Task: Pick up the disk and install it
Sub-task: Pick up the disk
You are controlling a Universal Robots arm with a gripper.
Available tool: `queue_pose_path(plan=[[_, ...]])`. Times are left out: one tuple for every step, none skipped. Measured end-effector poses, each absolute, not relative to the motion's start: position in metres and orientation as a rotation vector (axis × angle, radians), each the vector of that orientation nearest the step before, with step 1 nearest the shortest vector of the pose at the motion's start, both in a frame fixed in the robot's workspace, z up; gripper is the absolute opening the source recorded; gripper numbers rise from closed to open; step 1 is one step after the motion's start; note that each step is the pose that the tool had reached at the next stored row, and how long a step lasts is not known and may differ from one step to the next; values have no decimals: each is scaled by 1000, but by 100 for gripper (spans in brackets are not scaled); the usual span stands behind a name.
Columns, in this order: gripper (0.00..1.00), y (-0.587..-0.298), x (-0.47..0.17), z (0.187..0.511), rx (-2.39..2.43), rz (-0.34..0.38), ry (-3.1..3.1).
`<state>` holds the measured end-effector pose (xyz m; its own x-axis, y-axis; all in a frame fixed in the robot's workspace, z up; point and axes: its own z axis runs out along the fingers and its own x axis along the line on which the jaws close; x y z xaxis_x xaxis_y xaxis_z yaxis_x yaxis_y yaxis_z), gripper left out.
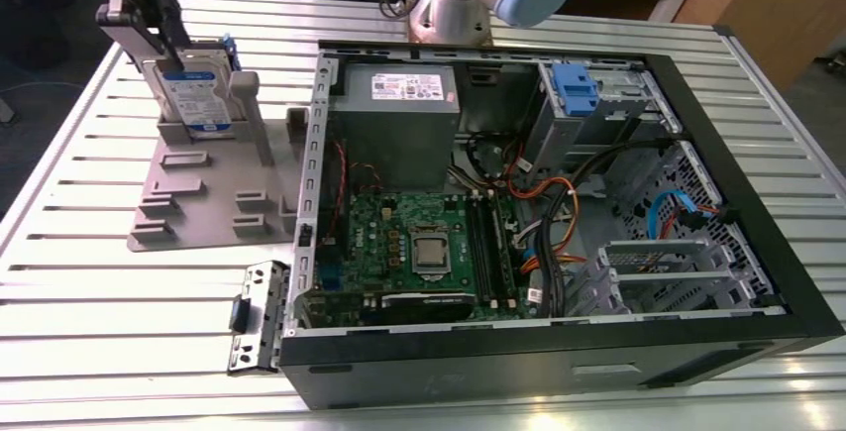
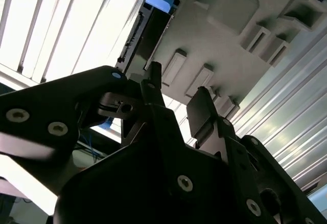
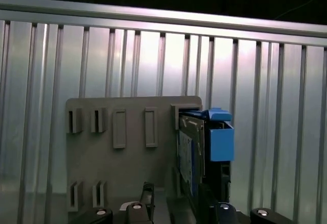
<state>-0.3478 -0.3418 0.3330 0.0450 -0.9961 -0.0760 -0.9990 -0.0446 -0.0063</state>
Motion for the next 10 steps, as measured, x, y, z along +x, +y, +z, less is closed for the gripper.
queue_pose_path(plan=[[47,-340,-349,333,-2228,78,2132],[47,-338,-351,333,-2227,77,2132],[47,-336,-353,333,-2226,77,2133],[47,-334,-355,333,-2226,76,2133],[47,-332,-357,333,-2225,76,2133],[47,-330,-358,333,-2225,76,2133],[47,-327,-360,333,-2225,76,2133],[47,-325,-361,332,-2225,76,2134],[47,-323,-363,332,-2225,76,2134],[47,-321,-365,332,-2225,76,2134]])
